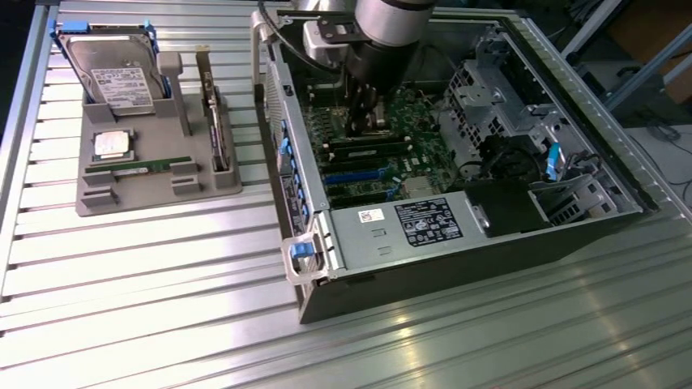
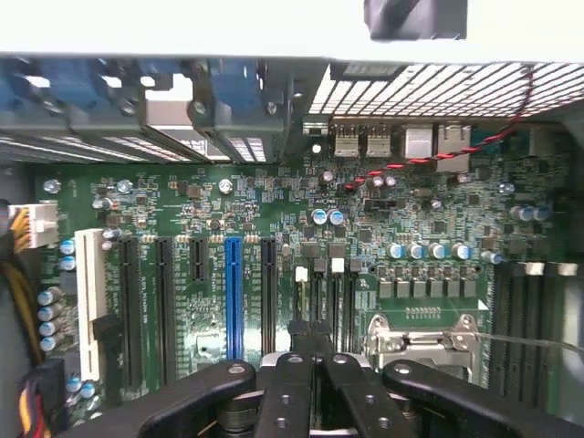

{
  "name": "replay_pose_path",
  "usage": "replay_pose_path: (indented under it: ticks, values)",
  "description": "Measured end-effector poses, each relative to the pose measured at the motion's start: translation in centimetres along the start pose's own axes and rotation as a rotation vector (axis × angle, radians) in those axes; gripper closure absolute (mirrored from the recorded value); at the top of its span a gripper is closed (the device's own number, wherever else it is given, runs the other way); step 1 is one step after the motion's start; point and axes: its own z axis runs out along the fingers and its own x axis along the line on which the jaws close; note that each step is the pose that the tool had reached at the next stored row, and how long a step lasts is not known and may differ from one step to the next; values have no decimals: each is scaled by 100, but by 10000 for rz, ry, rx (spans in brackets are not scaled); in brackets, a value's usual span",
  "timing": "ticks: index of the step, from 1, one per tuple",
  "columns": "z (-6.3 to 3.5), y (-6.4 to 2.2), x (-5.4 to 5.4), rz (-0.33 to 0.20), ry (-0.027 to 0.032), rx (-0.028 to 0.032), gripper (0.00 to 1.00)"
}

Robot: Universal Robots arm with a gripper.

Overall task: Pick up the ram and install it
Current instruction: 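Press down the ram until it locks into place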

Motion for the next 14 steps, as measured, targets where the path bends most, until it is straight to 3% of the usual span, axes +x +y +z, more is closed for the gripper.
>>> replay_pose_path:
  ticks: [1, 4, 8, 14]
  values:
    - [-95, -1, -4, 0, 1, -1, 89]
    - [-254, -2, -10, -1, 2, -1, 89]
    - [-260, -12, -11, -2, 1, -1, 89]
    - [-258, -303, -9, -1, 2, -16, 89]
